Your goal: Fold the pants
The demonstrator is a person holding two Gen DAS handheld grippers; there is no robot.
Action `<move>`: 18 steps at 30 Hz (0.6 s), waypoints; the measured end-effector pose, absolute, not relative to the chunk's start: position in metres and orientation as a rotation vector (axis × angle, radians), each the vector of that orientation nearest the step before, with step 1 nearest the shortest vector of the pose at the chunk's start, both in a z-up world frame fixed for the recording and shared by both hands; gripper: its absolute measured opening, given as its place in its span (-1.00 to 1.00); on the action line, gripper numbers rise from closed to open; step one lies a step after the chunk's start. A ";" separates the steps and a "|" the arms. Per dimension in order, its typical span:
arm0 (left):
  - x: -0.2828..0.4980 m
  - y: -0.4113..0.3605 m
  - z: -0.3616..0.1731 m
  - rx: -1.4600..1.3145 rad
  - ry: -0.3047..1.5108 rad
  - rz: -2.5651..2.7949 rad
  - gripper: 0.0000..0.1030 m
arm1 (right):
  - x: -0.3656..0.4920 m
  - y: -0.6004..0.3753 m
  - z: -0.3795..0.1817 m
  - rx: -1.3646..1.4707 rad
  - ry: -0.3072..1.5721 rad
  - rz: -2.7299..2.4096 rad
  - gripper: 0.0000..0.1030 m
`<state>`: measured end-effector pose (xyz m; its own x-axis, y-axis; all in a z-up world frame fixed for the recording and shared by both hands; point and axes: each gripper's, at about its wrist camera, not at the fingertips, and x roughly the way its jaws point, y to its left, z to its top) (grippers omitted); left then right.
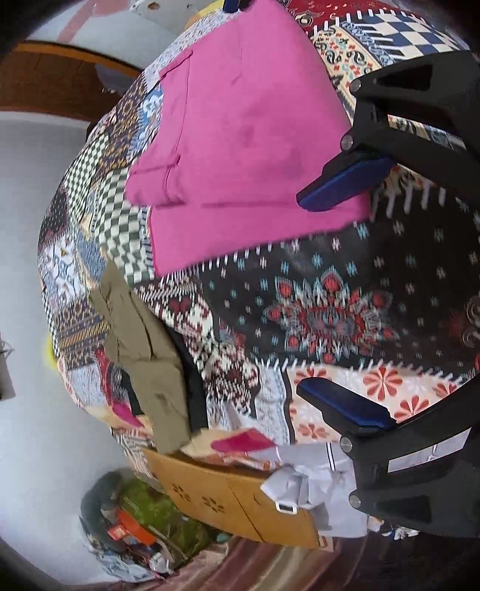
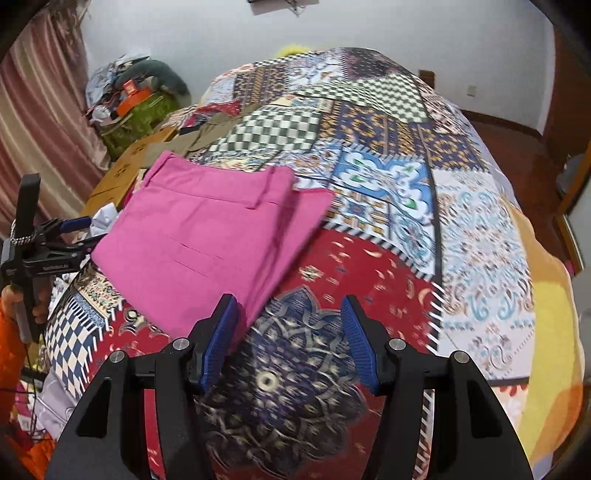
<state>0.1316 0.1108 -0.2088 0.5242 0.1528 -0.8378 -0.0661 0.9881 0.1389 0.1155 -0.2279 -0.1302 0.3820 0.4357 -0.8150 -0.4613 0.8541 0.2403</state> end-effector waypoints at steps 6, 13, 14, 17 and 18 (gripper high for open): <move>0.136 0.120 -0.188 0.054 0.979 0.141 0.80 | 0.121 -0.250 -0.125 -0.006 1.033 0.498 0.05; 0.169 0.105 -0.170 -0.044 0.958 0.023 0.81 | 0.134 -0.240 -0.105 0.078 0.985 0.545 0.07; 0.173 0.102 -0.173 -0.051 0.965 0.009 0.81 | 0.137 -0.235 -0.104 0.085 0.982 0.555 0.07; 0.189 0.093 -0.185 -0.064 1.004 -0.027 0.81 | 0.144 -0.221 -0.109 0.095 0.995 0.581 0.08; 0.194 0.091 -0.190 -0.067 1.018 -0.034 0.81 | 0.146 -0.217 -0.113 0.099 1.010 0.588 0.08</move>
